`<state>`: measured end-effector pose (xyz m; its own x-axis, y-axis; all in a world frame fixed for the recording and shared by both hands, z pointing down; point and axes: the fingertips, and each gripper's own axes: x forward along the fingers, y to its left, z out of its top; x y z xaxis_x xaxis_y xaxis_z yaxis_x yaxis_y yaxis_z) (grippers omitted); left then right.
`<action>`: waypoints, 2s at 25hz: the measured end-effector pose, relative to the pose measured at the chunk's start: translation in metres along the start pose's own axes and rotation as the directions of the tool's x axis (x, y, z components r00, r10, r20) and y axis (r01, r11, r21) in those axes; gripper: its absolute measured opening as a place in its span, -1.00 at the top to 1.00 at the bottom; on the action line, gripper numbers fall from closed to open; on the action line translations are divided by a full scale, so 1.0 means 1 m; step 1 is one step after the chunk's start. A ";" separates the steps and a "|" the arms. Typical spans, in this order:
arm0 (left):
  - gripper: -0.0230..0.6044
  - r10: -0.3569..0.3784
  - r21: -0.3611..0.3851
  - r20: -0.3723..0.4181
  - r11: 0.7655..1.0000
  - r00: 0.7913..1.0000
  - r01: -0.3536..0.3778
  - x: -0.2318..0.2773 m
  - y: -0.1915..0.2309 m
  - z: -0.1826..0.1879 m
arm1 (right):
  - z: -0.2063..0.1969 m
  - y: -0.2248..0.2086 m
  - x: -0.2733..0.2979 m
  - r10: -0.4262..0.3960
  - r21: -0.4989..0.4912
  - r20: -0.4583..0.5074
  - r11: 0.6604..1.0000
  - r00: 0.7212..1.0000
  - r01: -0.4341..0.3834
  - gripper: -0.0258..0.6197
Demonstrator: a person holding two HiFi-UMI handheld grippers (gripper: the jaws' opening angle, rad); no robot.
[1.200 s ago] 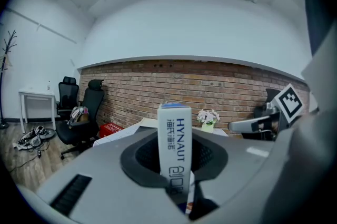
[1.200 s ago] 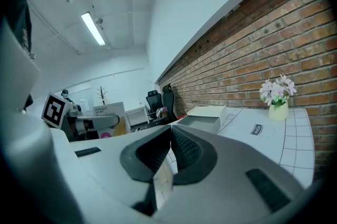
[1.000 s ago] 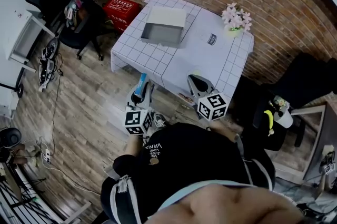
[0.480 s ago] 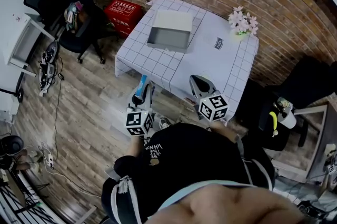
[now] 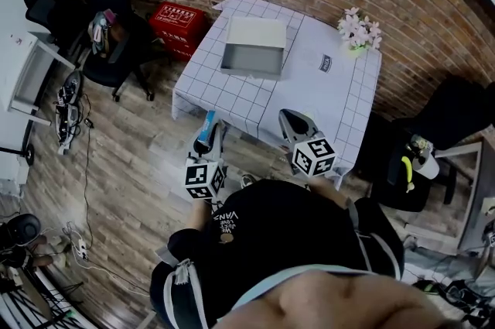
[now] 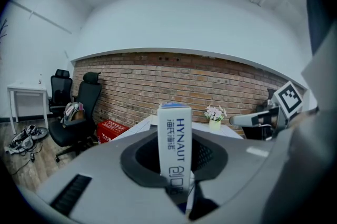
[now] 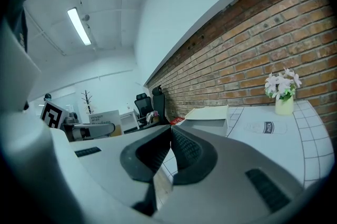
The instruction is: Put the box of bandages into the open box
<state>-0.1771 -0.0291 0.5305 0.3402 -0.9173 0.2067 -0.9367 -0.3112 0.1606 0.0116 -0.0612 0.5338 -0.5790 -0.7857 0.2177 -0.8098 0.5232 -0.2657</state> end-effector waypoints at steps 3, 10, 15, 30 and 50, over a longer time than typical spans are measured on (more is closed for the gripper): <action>0.67 -0.011 -0.001 -0.004 1.000 1.000 0.011 0.002 0.009 0.000 | -0.001 0.003 0.006 -0.013 0.003 0.002 1.000 1.000 0.013 0.91; 0.67 -0.031 0.004 -0.016 0.999 0.999 0.031 0.005 0.027 -0.004 | -0.004 0.006 0.022 -0.044 0.012 0.005 0.999 0.999 0.044 0.91; 0.67 -0.023 -0.011 -0.028 1.000 0.999 0.022 0.015 0.034 -0.006 | 0.007 0.001 0.033 -0.034 0.008 0.019 0.999 0.999 0.033 0.91; 0.67 -0.033 0.025 -0.023 0.999 0.999 0.033 0.090 0.011 0.022 | 0.025 -0.045 0.071 0.030 0.008 -0.029 1.000 0.999 -0.030 0.91; 0.67 -0.065 0.032 -0.056 0.997 0.996 0.067 0.160 -0.019 0.012 | 0.029 -0.100 0.081 0.032 0.017 -0.044 0.999 0.999 -0.031 0.91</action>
<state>-0.1057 -0.1734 0.5491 0.4048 -0.8798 0.2492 -0.9139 -0.3800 0.1429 0.0488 -0.1864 0.5508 -0.6084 -0.7531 0.2505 -0.7895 0.5420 -0.2881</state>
